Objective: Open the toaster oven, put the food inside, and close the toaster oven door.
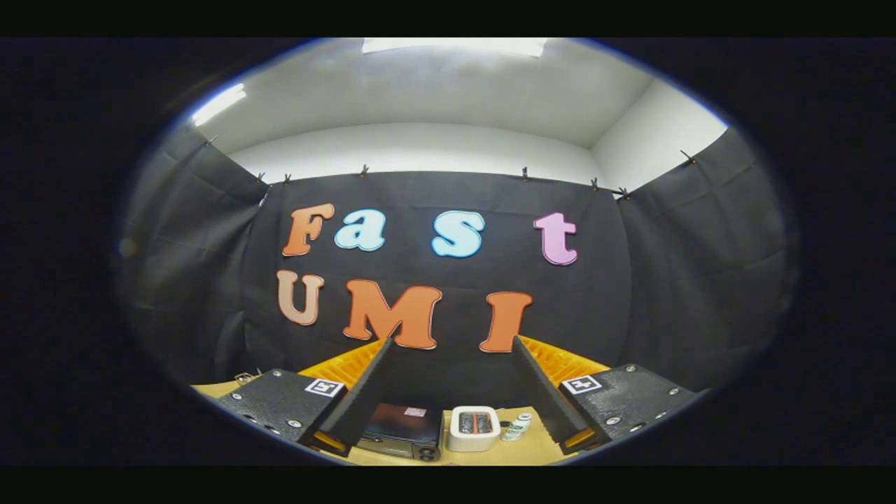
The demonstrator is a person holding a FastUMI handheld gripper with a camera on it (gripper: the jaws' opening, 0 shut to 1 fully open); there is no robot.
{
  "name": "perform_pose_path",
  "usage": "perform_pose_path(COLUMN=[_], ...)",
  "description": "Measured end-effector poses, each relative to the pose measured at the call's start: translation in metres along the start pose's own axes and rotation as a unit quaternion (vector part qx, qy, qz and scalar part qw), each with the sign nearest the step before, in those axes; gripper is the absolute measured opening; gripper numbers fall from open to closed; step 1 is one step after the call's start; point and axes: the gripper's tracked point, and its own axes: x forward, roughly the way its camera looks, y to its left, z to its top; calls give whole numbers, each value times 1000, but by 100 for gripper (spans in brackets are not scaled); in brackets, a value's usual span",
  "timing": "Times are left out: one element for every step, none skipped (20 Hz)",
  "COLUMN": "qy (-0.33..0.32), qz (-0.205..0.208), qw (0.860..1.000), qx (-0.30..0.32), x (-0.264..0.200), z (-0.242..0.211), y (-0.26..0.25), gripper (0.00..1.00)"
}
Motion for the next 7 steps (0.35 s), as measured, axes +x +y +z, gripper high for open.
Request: perform_pose_path(qy=[-7, -15, -20, -23, -24, -25, -24], qz=[-1, -1, 0, 2, 2, 1, 0], qw=[1000, 1000, 1000, 1000, 1000, 1000, 1000], qx=[-3, -3, -2, -1, -1, -1, -1], x=[0, -1, -1, -3, -4, -4, -3], z=[3, 7, 12, 13, 15, 16, 16], y=[-1, 0, 1, 2, 2, 1, 1], gripper=[97, 97, 97, 97, 97, 97, 97])
